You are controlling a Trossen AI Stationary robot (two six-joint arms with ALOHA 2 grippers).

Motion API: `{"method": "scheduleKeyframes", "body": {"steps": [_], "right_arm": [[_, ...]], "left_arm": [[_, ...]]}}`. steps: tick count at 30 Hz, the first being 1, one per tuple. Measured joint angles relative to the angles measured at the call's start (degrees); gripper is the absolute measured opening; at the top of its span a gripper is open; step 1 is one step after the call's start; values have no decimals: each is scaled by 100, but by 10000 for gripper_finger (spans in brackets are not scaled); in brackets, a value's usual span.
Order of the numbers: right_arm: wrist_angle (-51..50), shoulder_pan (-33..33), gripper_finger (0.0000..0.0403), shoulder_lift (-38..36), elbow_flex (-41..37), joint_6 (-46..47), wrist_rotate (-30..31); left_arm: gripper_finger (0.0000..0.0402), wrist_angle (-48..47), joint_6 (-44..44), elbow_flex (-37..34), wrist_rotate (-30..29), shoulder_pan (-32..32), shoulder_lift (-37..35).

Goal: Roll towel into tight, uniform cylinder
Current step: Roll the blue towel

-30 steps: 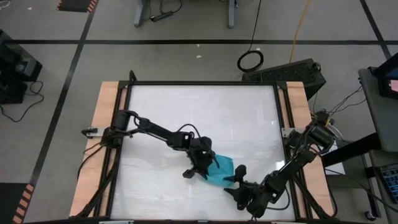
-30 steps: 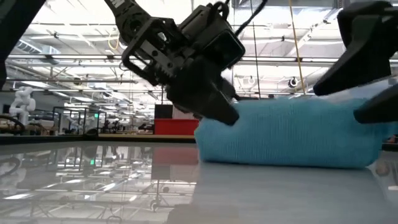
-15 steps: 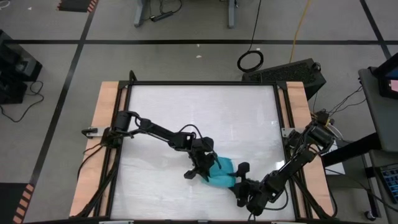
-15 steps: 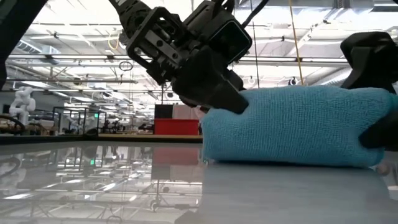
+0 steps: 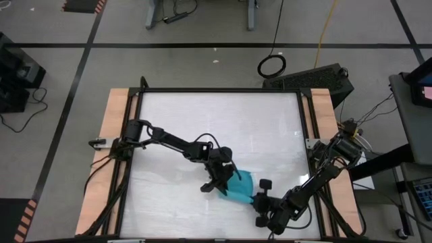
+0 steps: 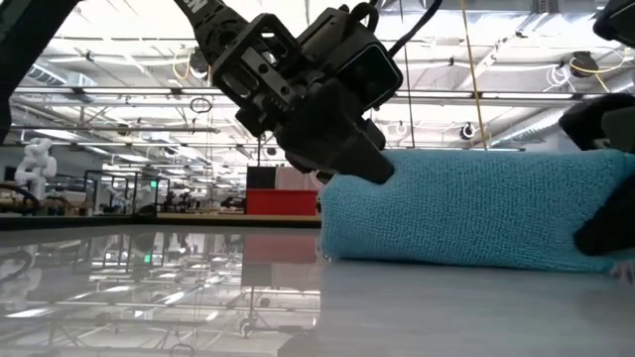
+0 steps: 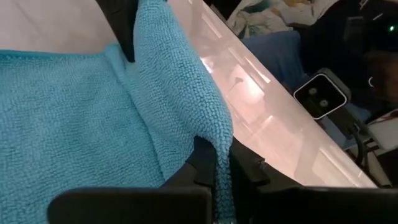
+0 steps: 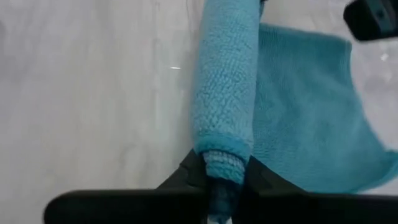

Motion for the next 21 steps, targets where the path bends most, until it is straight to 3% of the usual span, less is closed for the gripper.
{"method": "scheduleKeyframes", "body": {"steps": [4, 13, 21], "right_arm": [[111, 1, 35, 0, 0, 553, -207], [238, -44, 16, 3, 0, 1510, -456], [237, -202, 17, 4, 0, 2067, -783]], "left_arm": [[21, 84, -429, -1, 88, -2, 0], [48, 199, -1720, -1, 172, -31, 4], [51, -41, -1639, -1, -538, -240, 4]]}}
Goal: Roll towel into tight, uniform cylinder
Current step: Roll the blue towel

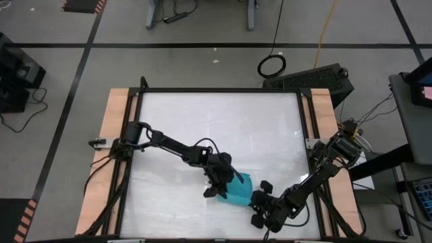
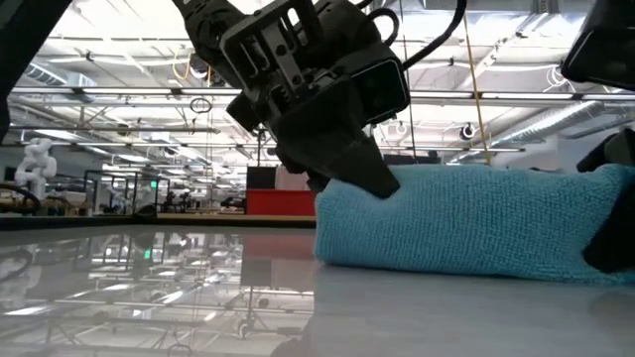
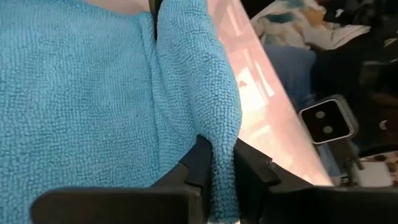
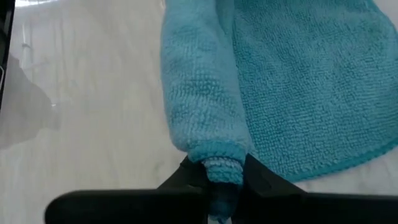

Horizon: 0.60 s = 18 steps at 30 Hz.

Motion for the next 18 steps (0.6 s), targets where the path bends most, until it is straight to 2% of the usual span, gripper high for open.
{"method": "scheduleKeyframes", "body": {"steps": [3, 11, 18], "right_arm": [[-3, -14, 17, 0, 0, 124, -21], [23, -18, 17, -7, -76, 434, -81], [139, -8, 18, -7, -120, 440, -83]], "left_arm": [[69, -8, 177, 0, -237, -54, -11], [152, -157, 665, -7, -555, -53, -273], [193, -976, 1731, -5, -1776, -186, -733]]}}
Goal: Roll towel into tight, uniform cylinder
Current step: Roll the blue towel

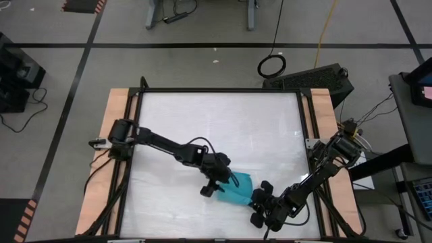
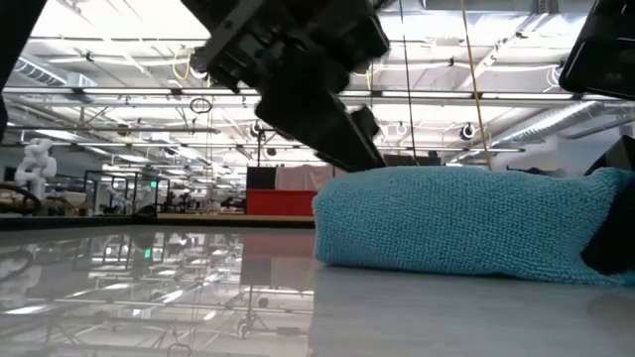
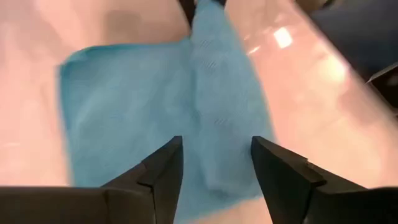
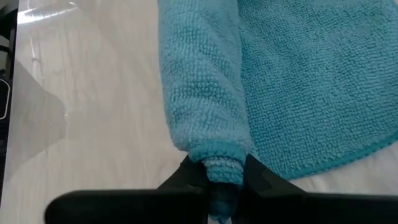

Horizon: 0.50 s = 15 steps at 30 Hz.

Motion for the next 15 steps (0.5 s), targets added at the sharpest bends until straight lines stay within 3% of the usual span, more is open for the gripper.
{"method": "scheduleKeyframes", "body": {"steps": [6, 15], "right_arm": [[61, -1, 18, 0, -2, -3, -20], [146, -1, 18, 7, -4, -20, -48]], "left_arm": [[195, -392, 1023, 0, -1389, -458, -380], [195, -52, 2693, -67, -2963, -1516, -185]]}}
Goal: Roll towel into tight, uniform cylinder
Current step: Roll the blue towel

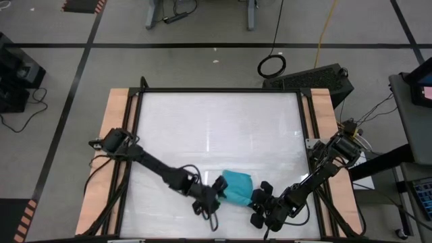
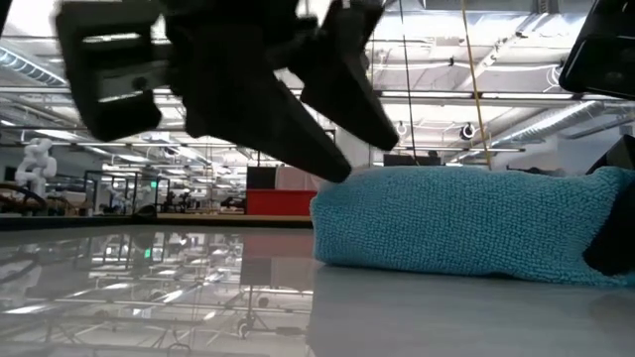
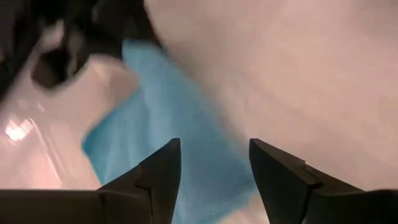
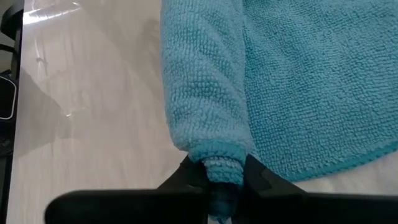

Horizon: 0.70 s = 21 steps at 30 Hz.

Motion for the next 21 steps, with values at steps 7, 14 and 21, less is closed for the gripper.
{"method": "scheduleKeyframes", "body": {"steps": [7, 14, 21], "right_arm": [[43, 0, 18, 3, -2, -2, -8], [91, 0, 18, 4, -2, -22, -16], [146, 26, 18, 7, -2, -85, -28]], "left_arm": [[195, 77, 295, -108, -474, -114, 203], [195, 265, 392, -93, -521, 70, 548], [172, 386, 103, -86, -319, 296, 633]]}}
